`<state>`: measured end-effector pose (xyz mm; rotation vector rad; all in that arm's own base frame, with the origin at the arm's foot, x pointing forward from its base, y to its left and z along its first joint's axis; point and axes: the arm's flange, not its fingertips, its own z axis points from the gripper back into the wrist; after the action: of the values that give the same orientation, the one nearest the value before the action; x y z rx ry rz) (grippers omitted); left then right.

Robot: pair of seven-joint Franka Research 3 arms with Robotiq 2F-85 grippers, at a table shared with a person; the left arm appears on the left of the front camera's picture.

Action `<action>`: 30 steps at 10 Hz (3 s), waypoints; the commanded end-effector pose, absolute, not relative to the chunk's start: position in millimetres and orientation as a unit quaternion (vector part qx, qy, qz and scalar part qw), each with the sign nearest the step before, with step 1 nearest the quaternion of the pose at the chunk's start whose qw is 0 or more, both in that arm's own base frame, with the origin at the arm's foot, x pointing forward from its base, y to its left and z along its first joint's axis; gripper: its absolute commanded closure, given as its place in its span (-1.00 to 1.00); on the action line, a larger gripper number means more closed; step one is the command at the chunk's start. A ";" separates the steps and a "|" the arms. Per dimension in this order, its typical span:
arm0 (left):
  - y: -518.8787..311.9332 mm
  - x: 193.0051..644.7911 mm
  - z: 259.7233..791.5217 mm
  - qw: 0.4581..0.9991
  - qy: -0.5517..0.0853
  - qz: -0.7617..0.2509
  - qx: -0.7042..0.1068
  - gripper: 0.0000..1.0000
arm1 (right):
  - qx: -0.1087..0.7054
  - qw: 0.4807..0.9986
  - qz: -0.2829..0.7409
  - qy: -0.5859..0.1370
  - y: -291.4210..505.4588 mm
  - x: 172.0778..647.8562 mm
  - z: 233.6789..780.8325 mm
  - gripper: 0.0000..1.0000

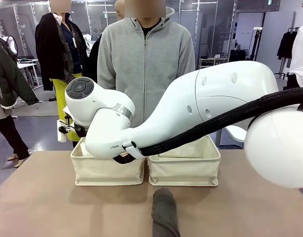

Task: Divide the towels into two baskets.
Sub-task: Pick up one hotel-folded towel from the bottom of the table and place it in the Fabric basket indicated by the person.

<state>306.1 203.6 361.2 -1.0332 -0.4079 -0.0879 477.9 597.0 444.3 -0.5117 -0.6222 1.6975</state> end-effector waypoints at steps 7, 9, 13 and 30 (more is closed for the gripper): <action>205.0 304.0 364.6 0.845 -0.202 -0.044 -0.493 -1.00 | -0.219 0.589 0.730 -0.268 598.1 477.7 442.8 -1.00; 205.0 304.0 364.6 0.845 -0.202 -0.044 -0.493 -1.00 | -0.219 0.589 0.730 -0.268 598.1 477.7 442.8 -1.00; 205.0 304.0 364.6 0.845 -0.202 -0.044 -0.493 -1.00 | -0.219 0.589 0.730 -0.268 598.1 477.7 442.8 -1.00; 205.0 304.0 364.6 0.845 -0.202 -0.044 -0.493 -1.00 | 0.215 0.846 0.387 -0.296 221.8 352.7 500.1 -1.00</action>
<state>306.2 203.5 361.4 -1.0322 -0.4077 -0.0883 355.7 278.6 486.5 0.2788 -0.6607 0.9026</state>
